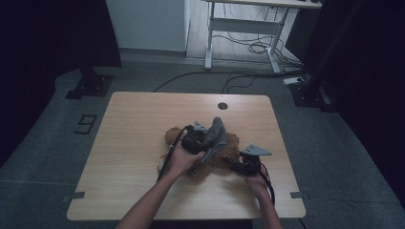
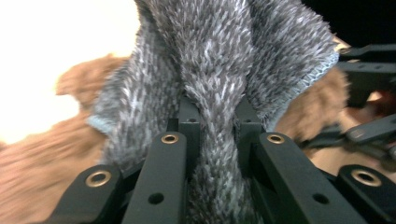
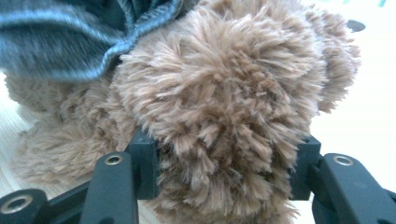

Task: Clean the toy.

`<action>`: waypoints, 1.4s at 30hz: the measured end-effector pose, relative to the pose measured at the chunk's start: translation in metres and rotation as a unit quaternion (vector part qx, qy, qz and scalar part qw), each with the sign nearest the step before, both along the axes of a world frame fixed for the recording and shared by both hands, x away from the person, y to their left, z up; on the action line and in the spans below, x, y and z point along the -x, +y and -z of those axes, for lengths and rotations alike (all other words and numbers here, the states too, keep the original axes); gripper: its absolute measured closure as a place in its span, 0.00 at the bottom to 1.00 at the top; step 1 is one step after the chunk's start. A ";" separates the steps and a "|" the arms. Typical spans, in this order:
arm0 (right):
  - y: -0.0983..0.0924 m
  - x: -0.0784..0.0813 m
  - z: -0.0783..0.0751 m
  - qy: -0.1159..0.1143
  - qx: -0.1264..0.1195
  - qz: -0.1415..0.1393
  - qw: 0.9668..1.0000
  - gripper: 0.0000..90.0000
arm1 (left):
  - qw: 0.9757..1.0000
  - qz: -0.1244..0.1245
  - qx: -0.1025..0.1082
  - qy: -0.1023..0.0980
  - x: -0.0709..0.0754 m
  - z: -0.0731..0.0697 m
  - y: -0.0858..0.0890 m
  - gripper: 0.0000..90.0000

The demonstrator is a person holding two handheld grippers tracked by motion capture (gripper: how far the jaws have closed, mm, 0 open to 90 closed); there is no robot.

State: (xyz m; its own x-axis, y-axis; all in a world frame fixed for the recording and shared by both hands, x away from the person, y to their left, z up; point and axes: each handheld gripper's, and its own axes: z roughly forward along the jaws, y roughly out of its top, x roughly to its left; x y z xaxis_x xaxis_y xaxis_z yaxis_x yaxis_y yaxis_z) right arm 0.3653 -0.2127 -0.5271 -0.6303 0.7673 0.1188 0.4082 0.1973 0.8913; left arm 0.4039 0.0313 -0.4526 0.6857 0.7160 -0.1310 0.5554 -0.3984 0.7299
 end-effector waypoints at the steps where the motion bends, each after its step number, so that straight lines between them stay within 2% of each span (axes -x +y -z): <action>1: 0.001 0.000 0.000 -0.001 0.000 -0.001 1.000 0.49 | 1.000 -0.003 -0.005 -0.004 0.001 -0.001 0.005 0.87; 4: 0.003 0.000 0.001 0.001 -0.002 -0.001 1.000 0.50 | 0.999 -0.020 -0.026 -0.023 0.004 -0.010 0.021 0.87; 6: 0.001 0.000 0.002 0.002 -0.004 -0.005 1.000 0.50 | 0.999 -0.033 -0.031 -0.026 0.004 -0.013 0.034 0.87; 11: 0.000 0.001 0.002 0.000 -0.005 -0.015 1.000 0.50 | 0.998 -0.064 -0.014 -0.009 0.001 -0.006 0.074 0.87; 14: 0.000 0.001 0.003 0.001 -0.006 -0.016 1.000 0.50 | 0.996 -0.087 -0.021 -0.004 0.001 0.002 0.093 0.87; 16: -0.001 0.000 0.003 0.002 -0.007 -0.017 1.000 0.50 | 0.993 -0.107 -0.050 0.006 0.000 0.016 0.105 0.87; 17: -0.002 0.000 0.004 0.003 -0.008 -0.017 1.000 0.50 | 0.993 -0.109 -0.052 0.019 -0.001 0.026 0.110 0.87; 19: -0.002 0.000 0.004 0.005 -0.012 -0.016 1.000 0.50 | 0.993 -0.106 -0.040 0.031 0.000 0.043 0.117 0.87; 21: -0.002 0.000 0.004 0.004 -0.011 -0.017 1.000 0.50 | 0.993 -0.109 -0.013 0.035 0.002 0.051 0.123 0.87; 23: -0.002 -0.001 0.004 0.004 -0.013 -0.017 1.000 0.50 | 0.993 -0.111 -0.006 0.037 0.002 0.046 0.125 0.87; 25: -0.003 -0.001 0.004 0.005 -0.013 -0.016 1.000 0.50 | 0.993 -0.112 -0.005 0.027 0.003 0.033 0.126 0.87; 27: -0.003 0.000 0.004 0.006 -0.013 -0.016 1.000 0.50 | 0.994 -0.110 0.007 0.012 0.004 0.017 0.126 0.87; 29: -0.003 -0.001 0.004 0.006 -0.013 -0.018 1.000 0.50 | 0.995 -0.103 0.019 -0.004 0.006 0.000 0.122 0.87; 32: -0.003 -0.001 0.004 0.005 -0.013 -0.017 1.000 0.50 | 0.995 -0.085 0.034 -0.024 0.008 -0.021 0.106 0.87; 35: -0.002 0.000 0.004 0.004 -0.011 -0.014 1.000 0.50 | 0.997 -0.053 0.034 -0.036 0.007 -0.038 0.075 0.87; 38: -0.002 0.001 0.003 0.002 -0.008 -0.015 1.000 0.50 | 0.999 -0.023 0.035 -0.035 0.004 -0.043 0.038 0.87; 42: -0.001 0.001 0.003 0.001 -0.007 -0.013 1.000 0.50 | 0.999 0.013 0.037 -0.025 -0.002 -0.038 -0.009 0.87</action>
State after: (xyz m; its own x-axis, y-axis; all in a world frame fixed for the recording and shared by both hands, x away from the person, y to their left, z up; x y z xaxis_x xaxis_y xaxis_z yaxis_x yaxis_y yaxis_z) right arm 0.3641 -0.2141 -0.5305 -0.6501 0.7485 0.1311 0.4049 0.1951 0.8933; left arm 0.4056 0.0224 -0.4142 0.7110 0.6872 -0.1491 0.5083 -0.3557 0.7843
